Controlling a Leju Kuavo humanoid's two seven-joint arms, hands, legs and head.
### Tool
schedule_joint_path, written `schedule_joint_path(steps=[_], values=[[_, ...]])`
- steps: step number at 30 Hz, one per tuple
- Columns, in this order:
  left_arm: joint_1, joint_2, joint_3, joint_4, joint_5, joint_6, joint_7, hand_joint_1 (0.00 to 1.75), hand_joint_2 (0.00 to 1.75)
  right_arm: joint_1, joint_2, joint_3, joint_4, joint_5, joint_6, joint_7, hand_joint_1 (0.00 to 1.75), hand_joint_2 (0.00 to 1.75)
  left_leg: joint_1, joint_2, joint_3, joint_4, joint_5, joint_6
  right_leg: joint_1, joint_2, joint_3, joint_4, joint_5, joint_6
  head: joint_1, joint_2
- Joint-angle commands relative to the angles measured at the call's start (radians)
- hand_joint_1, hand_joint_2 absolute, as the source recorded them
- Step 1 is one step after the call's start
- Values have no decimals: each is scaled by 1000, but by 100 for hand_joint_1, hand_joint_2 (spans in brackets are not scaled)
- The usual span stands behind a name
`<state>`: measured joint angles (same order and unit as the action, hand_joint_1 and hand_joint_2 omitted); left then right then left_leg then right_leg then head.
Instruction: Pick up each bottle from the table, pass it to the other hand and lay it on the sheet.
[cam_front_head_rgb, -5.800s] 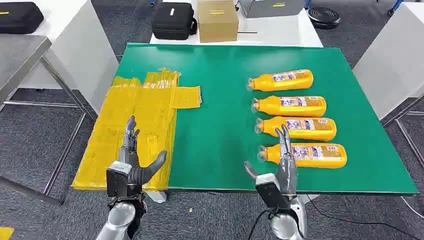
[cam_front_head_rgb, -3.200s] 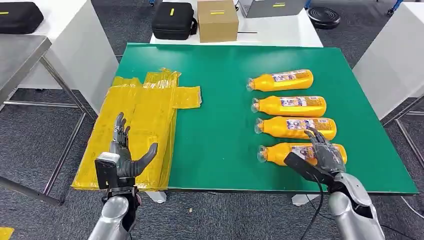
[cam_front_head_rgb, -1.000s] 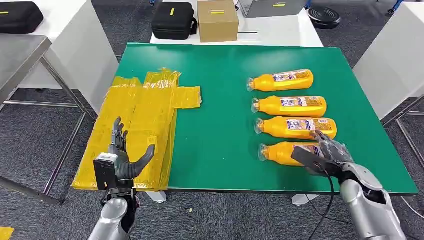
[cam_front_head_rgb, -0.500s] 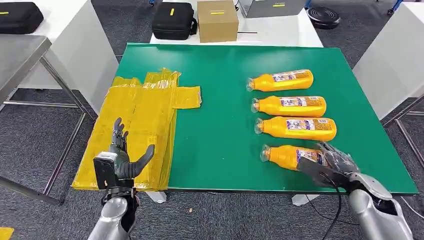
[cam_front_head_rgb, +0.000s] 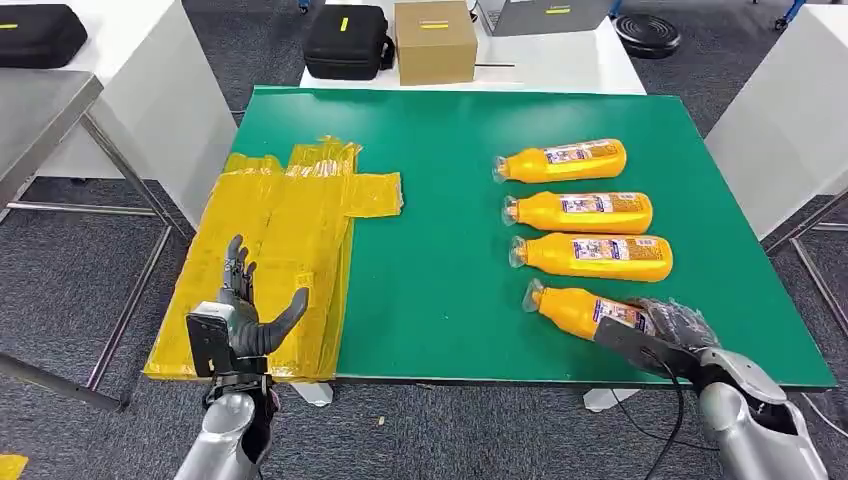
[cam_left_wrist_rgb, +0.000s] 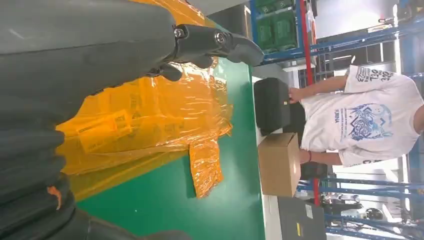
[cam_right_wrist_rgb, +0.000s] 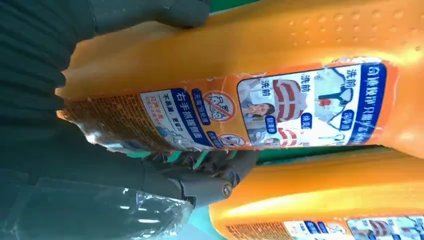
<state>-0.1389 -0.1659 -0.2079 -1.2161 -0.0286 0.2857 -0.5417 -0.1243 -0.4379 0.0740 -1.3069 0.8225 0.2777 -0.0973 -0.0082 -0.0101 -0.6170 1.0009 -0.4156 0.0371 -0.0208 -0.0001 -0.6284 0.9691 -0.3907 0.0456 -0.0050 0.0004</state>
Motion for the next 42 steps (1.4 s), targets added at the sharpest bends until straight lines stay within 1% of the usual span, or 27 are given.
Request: schedule_joint_path(steps=[1,2,3,5,6,7,9,11,12,13,14,15,17,19,20,22,23,24,25,27,28,29,35,36,38,39,42], values=[[-13,13,1,39,2,6,-2,0,175,-56,99,19,34,13,-101,-72,175,175,1,4,5,-1,-2,-2,2,3,4,-1,-1,-2,0,0],[-10,10,3,37,0,9,-3,0,175,-62,125,17,32,7,-119,-79,175,175,1,3,2,-1,-1,-1,1,3,2,-1,0,-1,0,0],[-10,10,2,37,-1,9,-3,0,175,-64,129,20,31,9,-121,-78,175,175,2,5,6,-1,-3,-3,2,5,5,-1,-1,-3,0,0],[-7,2,4,37,-5,13,-5,0,175,-69,181,22,14,1,-189,-145,175,175,1,4,2,-1,-1,-2,1,3,2,-1,0,-2,0,0],[-7,1,5,38,-6,15,-6,0,175,-70,189,30,7,7,-197,-146,175,175,2,6,6,-1,-3,-3,2,5,5,-1,-1,-3,0,0],[-6,0,4,37,-7,18,-8,0,175,-70,210,39,-10,4,-254,-202,175,175,2,5,4,-1,-2,-2,2,4,3,-1,0,-2,0,0],[-8,0,4,39,-7,17,-8,0,175,-73,234,47,-14,-1,-254,-199,175,175,2,6,5,-1,-3,-3,2,5,4,-1,-1,-2,0,0],[-8,-6,11,36,-5,27,-11,0,175,-72,289,62,-47,-20,-314,-248,175,175,2,6,6,0,-3,-3,2,5,5,0,-2,-3,0,0],[-7,-6,11,35,-4,26,-11,0,175,-75,299,70,-46,-18,-317,-246,175,175,2,6,5,0,-3,-3,2,5,4,0,-1,-3,0,0],[-7,-10,13,34,-3,27,-10,0,175,-80,331,76,-43,-29,-365,-260,175,175,3,7,8,0,-4,-4,3,6,6,0,-2,-4,0,0],[-10,-13,14,36,-1,26,-8,0,175,-90,363,94,-35,-25,-394,-265,175,175,2,6,4,-1,-2,-2,2,5,3,-1,0,-2,0,0],[-11,-13,14,36,0,25,-7,0,175,-93,369,102,-32,-22,-399,-262,175,175,2,8,6,0,-3,-3,2,7,4,0,-1,-3,0,0],[-30,-14,13,54,22,-4,16,0,175,-108,419,110,-13,-71,-438,-295,175,175,3,9,7,0,-4,-4,3,8,5,0,-2,-3,0,0],[-41,-14,10,66,32,-21,25,0,175,-113,433,115,-3,-100,-440,-307,175,175,4,9,10,1,-5,-5,4,8,8,1,-3,-5,0,0],[-51,-11,7,78,61,-63,46,0,175,-122,441,121,16,-114,-437,-312,175,175,2,5,5,0,-2,-3,2,3,4,0,-1,-3,0,0],[-72,-2,3,109,180,-219,97,0,175,-163,473,138,93,-152,-436,-329,175,175,3,4,8,0,-3,-4,3,4,7,0,-2,-4,0,0],[-82,3,2,131,226,-280,120,0,175,-195,502,144,152,-173,-432,-339,175,175,2,4,5,-1,-1,-2,2,3,3,0,-1,-2,0,0],[-85,3,1,136,227,-281,119,0,175,-204,508,146,169,-174,-439,-342,175,175,1,4,3,-1,0,-1,1,4,2,-1,0,-1,0,0],[-91,10,-5,145,244,-316,120,0,175,-229,520,157,212,-179,-432,-344,175,175,2,8,7,-1,-2,-3,2,7,5,-1,0,-3,0,0],[-97,17,-16,146,246,-344,125,0,175,-246,539,162,247,-188,-432,-350,175,175,2,5,4,-1,0,-2,2,5,3,-1,0,-2,0,0],[-103,26,-26,146,266,-396,148,0,175,-266,549,168,290,-193,-427,-353,175,175,3,7,7,-1,-2,-3,2,6,5,0,-1,-3,0,0],[-109,33,-35,146,267,-416,156,0,175,-275,554,174,312,-196,-419,-354,175,175,2,6,6,-1,-1,-2,2,5,4,0,-1,-3,0,0],[-130,44,-50,151,281,-477,183,0,175,-342,579,190,477,-222,-421,-389,175,175,1,3,4,-1,0,-1,1,2,3,0,0,-2,0,0],[-130,43,-50,151,281,-477,183,0,175,-340,580,191,479,-222,-421,-389,175,175,2,5,7,-1,-1,-2,2,4,5,0,-1,-3,0,0],[-129,45,-52,147,277,-476,184,0,175,-346,586,196,513,-226,-425,-394,175,175,2,3,4,-1,0,-2,2,2,4,0,-1,-2,0,0],[-131,45,-54,151,273,-475,186,0,175,-348,587,198,522,-229,-425,-400,175,175,2,4,7,-1,-1,-2,2,3,6,0,-2,-3,0,0],[-145,42,-52,171,269,-467,187,0,175,-344,588,211,543,-232,-422,-410,175,175,1,1,3,-1,1,-1,1,1,3,0,-1,-1,0,0]])
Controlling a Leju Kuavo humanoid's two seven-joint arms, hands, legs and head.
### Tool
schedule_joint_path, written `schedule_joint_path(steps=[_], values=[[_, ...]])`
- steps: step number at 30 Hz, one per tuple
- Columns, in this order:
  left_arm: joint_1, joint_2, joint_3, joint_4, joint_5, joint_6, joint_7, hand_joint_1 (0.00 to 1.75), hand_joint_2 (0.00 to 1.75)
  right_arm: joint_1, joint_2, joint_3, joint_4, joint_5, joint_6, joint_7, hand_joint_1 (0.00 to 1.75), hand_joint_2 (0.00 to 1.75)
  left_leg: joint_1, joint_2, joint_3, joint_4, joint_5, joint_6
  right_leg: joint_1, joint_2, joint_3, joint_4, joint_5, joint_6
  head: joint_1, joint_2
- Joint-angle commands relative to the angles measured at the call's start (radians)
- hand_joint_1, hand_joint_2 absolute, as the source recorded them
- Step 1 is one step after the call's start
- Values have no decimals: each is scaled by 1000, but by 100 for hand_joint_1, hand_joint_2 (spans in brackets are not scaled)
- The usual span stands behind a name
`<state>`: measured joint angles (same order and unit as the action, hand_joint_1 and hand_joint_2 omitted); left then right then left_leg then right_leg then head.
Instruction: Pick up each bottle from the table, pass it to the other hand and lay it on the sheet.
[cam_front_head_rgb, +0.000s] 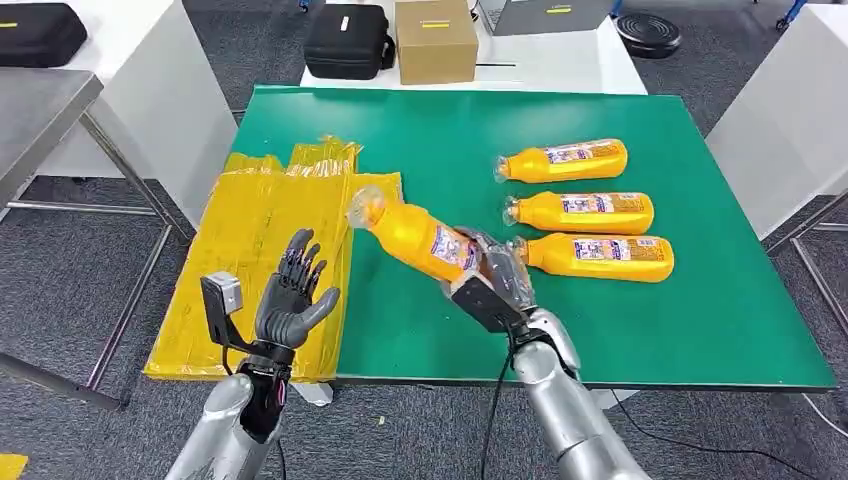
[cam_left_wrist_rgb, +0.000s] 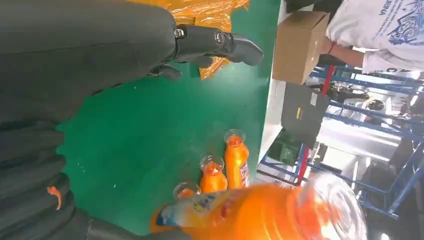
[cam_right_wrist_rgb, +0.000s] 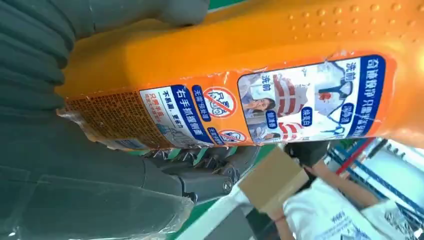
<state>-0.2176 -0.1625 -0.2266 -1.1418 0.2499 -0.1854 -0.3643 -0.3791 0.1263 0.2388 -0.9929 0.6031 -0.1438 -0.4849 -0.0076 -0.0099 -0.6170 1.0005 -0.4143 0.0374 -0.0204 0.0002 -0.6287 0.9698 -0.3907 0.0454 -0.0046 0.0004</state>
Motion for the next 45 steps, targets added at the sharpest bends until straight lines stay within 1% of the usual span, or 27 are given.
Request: schedule_joint_path(steps=[1,3,4,6,7,9,12,14,15,18,19,20,21,23,24,26,27,30,31,33,34,35,36,38,39,40,45], values=[[-70,38,-36,102,-11,2,11,0,175,-86,27,48,230,-13,-3,-25,175,175,1,2,6,0,-2,-2,2,1,5,-1,-1,-2,0,0],[-88,32,-39,131,-12,-3,9,0,175,-90,32,64,246,-13,-3,-31,175,175,0,1,2,-1,0,-1,0,0,2,-1,0,-1,0,0],[-91,29,-40,133,-12,-3,9,0,175,-89,37,67,249,-14,-2,-31,175,175,2,2,6,0,-2,-2,2,1,6,0,-2,-2,0,0],[-99,25,-42,141,-13,-2,10,0,175,-89,43,74,256,-16,1,-33,175,175,0,0,2,-1,-1,-1,0,0,2,0,0,-1,0,0],[-106,22,-44,152,-15,0,10,0,175,-93,50,80,262,-20,3,-36,175,175,1,1,5,0,-2,-2,2,0,5,0,-2,-2,0,0],[-112,18,-44,162,-16,2,11,0,175,-95,58,89,268,-22,6,-38,175,175,0,1,2,0,-1,-1,1,0,2,0,-1,-1,0,0],[-121,13,-47,177,-17,4,13,0,175,-96,72,98,270,-26,9,-38,175,175,2,2,6,0,-3,-3,2,1,6,0,-2,-2,0,0],[-129,10,-51,192,-13,-2,10,0,175,-101,80,110,274,-32,13,-37,175,175,1,1,3,0,-1,-1,1,1,3,0,-1,-1,0,0],[-132,9,-51,196,-10,-5,10,0,175,-103,82,114,276,-32,10,-38,175,175,2,2,6,1,-3,-2,2,1,5,0,-2,-2,0,0],[-138,6,-57,205,0,-22,9,0,175,-121,92,131,295,-30,4,-38,175,175,0,1,2,0,-1,-1,0,0,2,0,-1,-1,0,0],[-138,6,-58,204,0,-21,9,0,175,-123,94,133,296,-30,3,-37,175,175,1,1,4,1,-2,-2,1,1,4,0,-2,-2,0,0],[-139,6,-60,203,5,-31,12,0,175,-131,96,139,306,-33,8,-37,175,175,1,1,3,0,-1,-2,1,1,3,0,-1,-1,0,0],[-138,4,-59,200,8,-33,13,0,175,-135,97,143,311,-34,8,-37,175,175,2,1,6,1,-3,-2,2,1,6,0,-2,-2,0,0],[-134,4,-58,187,14,-39,20,0,175,-144,98,153,321,-29,8,-29,175,175,1,1,3,0,-1,-1,1,0,3,0,-1,-1,0,0],[-132,4,-56,181,19,-44,25,0,175,-145,99,156,326,-28,8,-26,175,175,1,1,5,1,-2,-2,1,1,5,0,-2,-2,0,0],[-126,4,-54,169,25,-48,29,0,175,-148,99,165,336,-18,4,-15,175,175,1,1,3,0,-1,-1,1,0,3,0,-1,-1,0,0],[-121,5,-48,157,31,-49,35,0,175,-152,100,167,348,-14,2,-7,175,175,2,1,6,1,-3,-2,2,1,5,0,-2,-2,0,0],[-114,8,-41,143,32,-42,40,0,175,-157,100,172,369,4,-14,7,175,175,0,1,2,0,-1,-1,1,0,2,-1,0,-1,0,0],[-113,8,-37,142,36,-43,43,0,175,-159,100,172,374,5,-12,9,175,175,2,2,5,1,-3,-2,2,1,5,0,-2,-2,0,0],[-112,12,-29,132,38,-39,50,0,175,-165,97,169,396,14,-19,19,175,175,0,1,2,0,-1,-1,0,1,2,0,0,-1,0,0],[-112,14,-27,131,40,-41,53,0,175,-166,96,167,400,14,-18,20,175,175,1,2,5,1,-3,-2,2,1,5,0,-2,-2,0,0],[-112,14,-24,130,43,-42,55,0,175,-167,96,166,403,13,-17,20,175,175,1,2,3,0,-2,-2,1,1,3,0,-1,-1,0,0],[-112,15,-21,128,43,-40,55,0,175,-166,94,164,406,15,-20,22,175,175,1,1,2,0,-1,-1,1,1,2,0,-1,-1,0,0],[-105,18,-15,125,44,-36,57,0,175,-156,90,159,406,15,-23,22,175,175,2,2,5,1,-3,-2,2,1,5,0,-2,-2,0,0],[-96,21,-12,121,44,-33,57,0,175,-146,84,155,399,16,-21,21,175,175,1,1,3,0,-1,-1,1,0,3,-1,-1,-1,0,0],[-92,23,-11,121,44,-34,58,0,175,-140,81,154,395,18,-21,19,175,175,1,1,5,0,-2,-2,2,1,5,0,-2,-2,0,0],[-82,26,-10,122,45,-40,55,0,175,-128,73,137,378,29,-22,20,175,175,1,0,3,-1,-1,-1,1,0,3,-1,-1,-1,0,0]])
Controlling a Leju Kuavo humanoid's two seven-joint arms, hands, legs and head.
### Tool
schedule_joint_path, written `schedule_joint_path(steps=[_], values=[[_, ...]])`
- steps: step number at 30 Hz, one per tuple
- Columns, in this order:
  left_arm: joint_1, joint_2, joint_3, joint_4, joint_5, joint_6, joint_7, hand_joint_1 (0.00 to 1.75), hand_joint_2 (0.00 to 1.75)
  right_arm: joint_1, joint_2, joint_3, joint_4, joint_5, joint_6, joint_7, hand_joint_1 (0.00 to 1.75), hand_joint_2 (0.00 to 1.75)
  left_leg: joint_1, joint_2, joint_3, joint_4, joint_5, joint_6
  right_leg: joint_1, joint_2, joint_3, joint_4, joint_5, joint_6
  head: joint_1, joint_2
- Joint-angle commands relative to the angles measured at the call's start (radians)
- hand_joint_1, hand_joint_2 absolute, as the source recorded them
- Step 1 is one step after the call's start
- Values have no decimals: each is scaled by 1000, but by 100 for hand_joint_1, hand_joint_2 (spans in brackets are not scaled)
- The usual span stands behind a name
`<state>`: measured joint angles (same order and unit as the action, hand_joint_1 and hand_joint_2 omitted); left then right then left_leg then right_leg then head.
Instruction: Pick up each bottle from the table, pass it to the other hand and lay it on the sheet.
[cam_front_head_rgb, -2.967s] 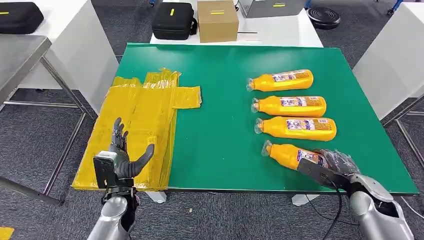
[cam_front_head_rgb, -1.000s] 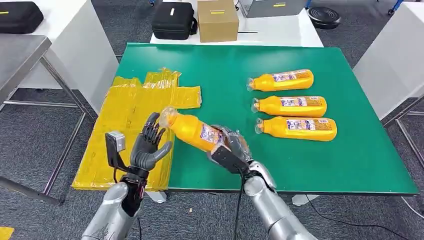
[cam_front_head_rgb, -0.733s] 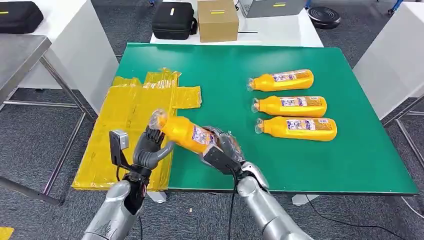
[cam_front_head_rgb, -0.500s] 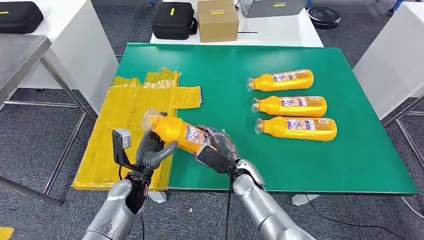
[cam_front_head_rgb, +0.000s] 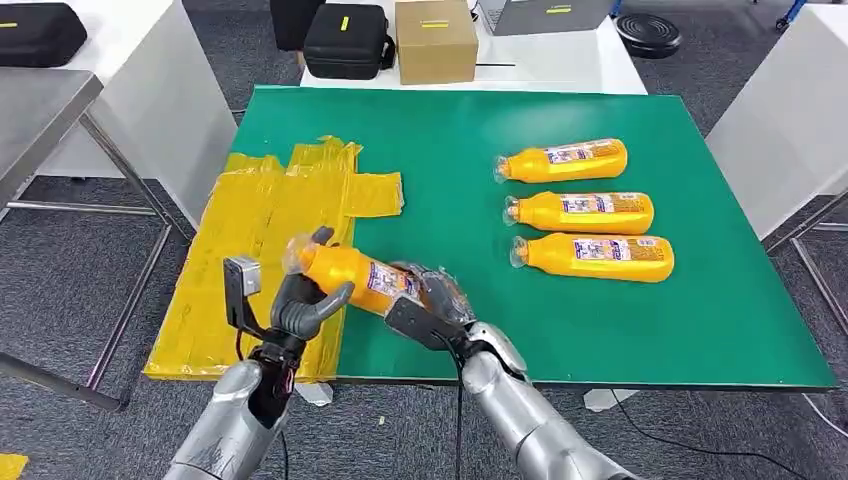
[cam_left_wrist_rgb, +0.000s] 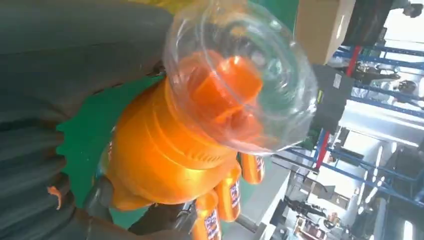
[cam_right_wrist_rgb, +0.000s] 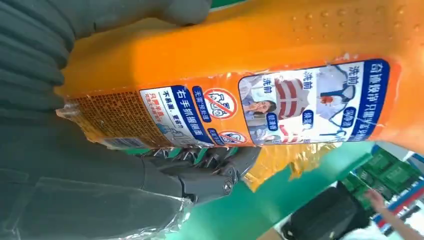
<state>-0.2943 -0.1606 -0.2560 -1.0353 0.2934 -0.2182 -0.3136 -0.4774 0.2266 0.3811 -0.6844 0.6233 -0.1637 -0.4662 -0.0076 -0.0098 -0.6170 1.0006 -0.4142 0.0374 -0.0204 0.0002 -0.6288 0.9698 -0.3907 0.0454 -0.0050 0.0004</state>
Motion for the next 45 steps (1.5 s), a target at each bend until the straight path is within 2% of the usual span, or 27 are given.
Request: schedule_joint_path(steps=[1,7,9,20,22,27,29,32,45], values=[[-6,23,17,15,1,-9,5,0,175,-30,-28,-5,69,11,-3,2,175,175,1,1,5,0,-2,-2,1,0,5,-1,-2,-2,0,0],[-17,14,-10,28,2,-29,8,0,175,-36,-20,17,59,45,-9,6,175,175,4,1,11,2,-6,-4,4,0,11,1,-6,-4,0,0],[-20,10,-15,30,2,-29,9,0,175,-39,-13,25,58,57,-16,12,175,175,1,0,3,0,-1,-1,1,0,3,0,-1,-1,0,0],[-59,-14,-29,45,51,-34,12,0,175,-77,34,86,96,98,14,18,175,175,2,1,5,2,-3,-3,2,0,6,1,-3,-3,0,0],[-64,-16,-26,39,66,-36,17,0,175,-83,36,97,105,99,25,16,175,175,1,1,2,1,-2,-2,2,0,2,0,-1,-2,0,0],[-69,-13,-22,42,77,-34,23,0,175,-81,38,108,111,100,33,18,175,175,3,1,6,1,-3,-3,3,0,7,1,-3,-3,0,0],[-66,-9,-22,43,75,-35,23,0,175,-79,42,109,112,100,34,18,175,175,1,1,2,0,-1,-1,1,0,2,0,-1,-1,0,0],[-64,-6,-26,41,76,-28,22,0,175,-84,44,120,117,101,47,21,175,175,2,1,6,1,-3,-2,2,0,6,0,-3,-2,0,0],[-47,-3,-19,8,89,-9,13,0,175,-89,44,139,133,105,60,40,175,175,1,1,4,0,-2,-2,1,0,4,0,-2,-2,0,0]])
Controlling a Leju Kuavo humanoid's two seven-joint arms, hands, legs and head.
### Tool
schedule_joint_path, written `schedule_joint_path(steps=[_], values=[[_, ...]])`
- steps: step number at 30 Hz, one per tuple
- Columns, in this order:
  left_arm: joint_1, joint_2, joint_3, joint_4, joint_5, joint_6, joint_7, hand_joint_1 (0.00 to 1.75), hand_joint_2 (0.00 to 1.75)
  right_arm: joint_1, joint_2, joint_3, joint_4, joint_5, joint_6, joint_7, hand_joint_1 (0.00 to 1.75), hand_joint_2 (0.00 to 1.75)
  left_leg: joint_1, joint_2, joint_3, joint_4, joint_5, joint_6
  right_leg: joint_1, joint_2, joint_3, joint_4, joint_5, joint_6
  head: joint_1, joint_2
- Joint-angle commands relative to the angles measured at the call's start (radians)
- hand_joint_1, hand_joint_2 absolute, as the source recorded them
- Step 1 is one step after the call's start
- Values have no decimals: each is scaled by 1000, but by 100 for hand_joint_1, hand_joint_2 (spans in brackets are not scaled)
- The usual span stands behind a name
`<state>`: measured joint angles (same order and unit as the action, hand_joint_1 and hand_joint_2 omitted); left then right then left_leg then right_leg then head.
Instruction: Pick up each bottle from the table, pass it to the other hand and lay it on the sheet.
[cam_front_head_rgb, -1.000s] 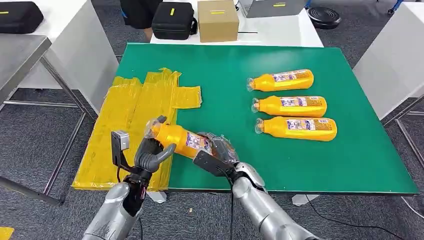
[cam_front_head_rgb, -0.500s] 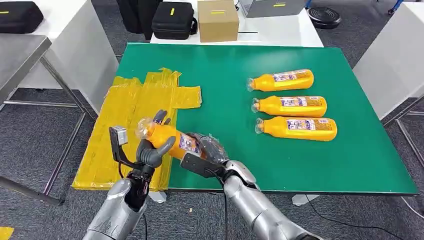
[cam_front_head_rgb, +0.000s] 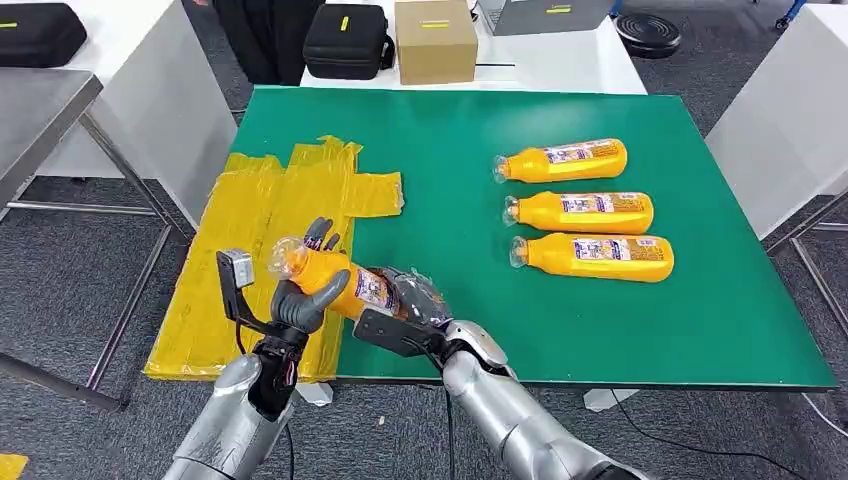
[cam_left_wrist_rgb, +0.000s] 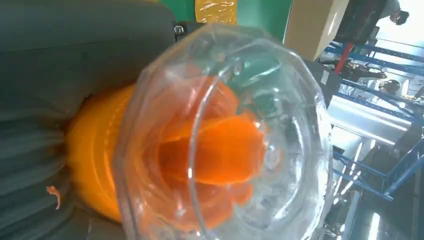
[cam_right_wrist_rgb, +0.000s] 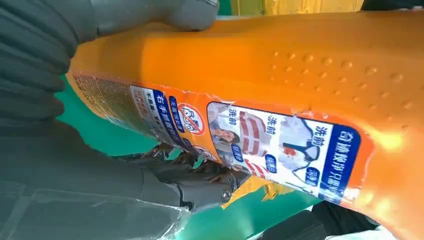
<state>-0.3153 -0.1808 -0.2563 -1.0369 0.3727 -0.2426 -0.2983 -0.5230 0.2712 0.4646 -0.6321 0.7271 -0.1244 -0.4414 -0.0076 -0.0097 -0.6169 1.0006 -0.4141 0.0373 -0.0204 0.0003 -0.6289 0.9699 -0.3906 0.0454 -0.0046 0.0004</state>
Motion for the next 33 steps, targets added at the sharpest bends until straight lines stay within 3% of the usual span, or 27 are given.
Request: schedule_joint_path(steps=[1,3,4,5,22,23,24,25,33], values=[[-21,20,-24,-4,1,17,-11,0,175,-42,-2,55,83,-1,15,17,175,175,1,1,3,0,-1,-1,1,0,3,0,-1,-1,0,0],[-17,21,-27,-15,-8,22,-19,0,175,-43,-2,53,84,-3,14,17,175,175,2,1,5,0,-2,-2,2,0,5,0,-2,-2,0,0],[-13,21,-29,-25,-14,26,-23,106,175,-44,-4,53,83,-4,10,18,175,175,1,1,3,0,-1,-2,1,0,3,0,-1,-2,0,0],[-12,20,-30,-28,-14,27,-23,175,175,-44,-4,53,82,-4,10,18,175,175,2,1,6,1,-3,-3,2,0,6,0,-3,-2,0,0],[21,15,0,-114,23,-1,-103,175,175,-57,-7,49,97,-9,-6,15,175,175,2,-1,4,1,-2,-2,2,-2,5,0,-2,-2,0,0],[22,14,0,-114,23,0,-103,175,175,-57,-7,44,94,-9,-19,19,35,175,1,-1,3,0,-1,-2,1,-1,3,0,-2,-1,0,0],[23,14,0,-115,24,0,-103,175,175,-57,-6,43,92,-9,-26,22,35,175,2,0,6,1,-3,-3,3,-1,6,0,-3,-2,0,0],[27,14,0,-120,23,2,-103,175,175,-54,-2,25,82,-22,-43,30,0,0,1,-1,3,0,-1,-2,1,-1,3,0,-2,-1,0,0],[28,13,7,-122,21,27,-105,175,175,-9,-20,-86,-62,-166,-106,-60,0,0,1,-2,4,0,-2,-2,2,-2,4,0,-2,-2,0,0]])
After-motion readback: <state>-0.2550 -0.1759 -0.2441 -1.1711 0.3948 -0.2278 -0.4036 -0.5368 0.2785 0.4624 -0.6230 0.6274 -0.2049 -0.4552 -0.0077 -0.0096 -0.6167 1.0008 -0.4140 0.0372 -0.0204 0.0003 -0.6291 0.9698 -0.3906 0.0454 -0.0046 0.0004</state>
